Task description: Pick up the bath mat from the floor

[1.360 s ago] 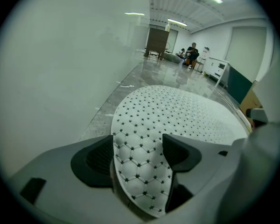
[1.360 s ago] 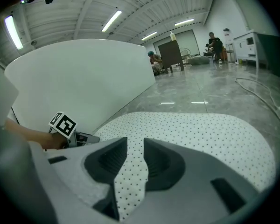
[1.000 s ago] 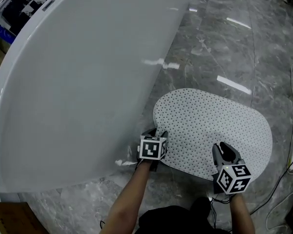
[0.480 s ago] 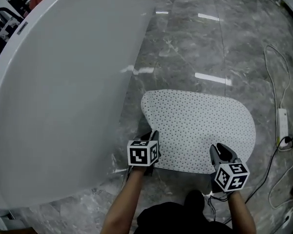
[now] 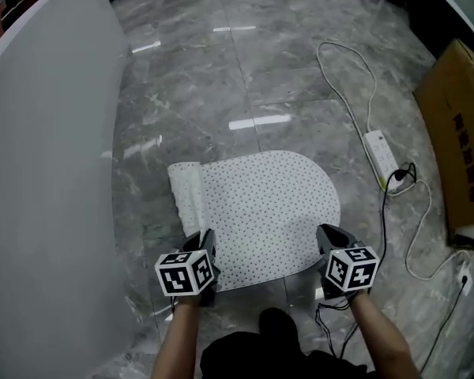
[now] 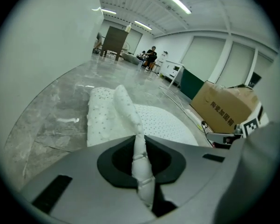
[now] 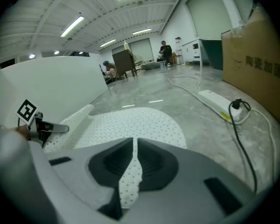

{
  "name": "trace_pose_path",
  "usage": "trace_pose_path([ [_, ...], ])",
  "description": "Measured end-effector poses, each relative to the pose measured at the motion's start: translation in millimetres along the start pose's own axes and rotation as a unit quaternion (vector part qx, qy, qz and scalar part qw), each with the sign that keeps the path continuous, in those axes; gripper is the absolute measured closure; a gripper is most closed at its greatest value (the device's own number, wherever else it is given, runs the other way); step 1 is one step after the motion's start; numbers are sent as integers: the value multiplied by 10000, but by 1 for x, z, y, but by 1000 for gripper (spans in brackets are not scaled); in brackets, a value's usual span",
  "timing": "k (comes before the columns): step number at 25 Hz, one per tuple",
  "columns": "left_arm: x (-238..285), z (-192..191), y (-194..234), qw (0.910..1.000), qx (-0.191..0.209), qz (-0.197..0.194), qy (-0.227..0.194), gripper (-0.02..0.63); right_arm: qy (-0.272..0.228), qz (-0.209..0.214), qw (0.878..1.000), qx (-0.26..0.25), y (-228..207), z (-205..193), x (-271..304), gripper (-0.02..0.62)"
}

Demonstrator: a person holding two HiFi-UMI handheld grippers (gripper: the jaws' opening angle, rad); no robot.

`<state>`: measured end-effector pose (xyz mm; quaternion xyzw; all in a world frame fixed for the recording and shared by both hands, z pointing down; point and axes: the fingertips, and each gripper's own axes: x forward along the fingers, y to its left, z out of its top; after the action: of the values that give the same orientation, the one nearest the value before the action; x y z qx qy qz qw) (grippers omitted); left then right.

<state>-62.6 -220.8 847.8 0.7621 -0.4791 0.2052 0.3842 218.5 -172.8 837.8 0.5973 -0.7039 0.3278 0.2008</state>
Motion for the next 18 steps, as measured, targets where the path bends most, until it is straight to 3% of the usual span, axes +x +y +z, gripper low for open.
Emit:
trace_pose_path([
  [4, 23, 3, -37, 9995, 37, -301, 67, 578, -83, -306, 9992, 256, -36, 3, -10, 563],
  [8, 41, 5, -67, 9983, 136, -538, 191, 578, -80, -341, 9983, 465, -53, 1, -12, 561],
  [11, 52, 7, -83, 9969, 179, -731, 250, 578, 104, -436, 9987, 248, -66, 0, -5, 539],
  [18, 61, 5, -88, 9951, 53, -947, 276, 578, 865, -558, 9941, -350, -90, -6, 37, 417],
])
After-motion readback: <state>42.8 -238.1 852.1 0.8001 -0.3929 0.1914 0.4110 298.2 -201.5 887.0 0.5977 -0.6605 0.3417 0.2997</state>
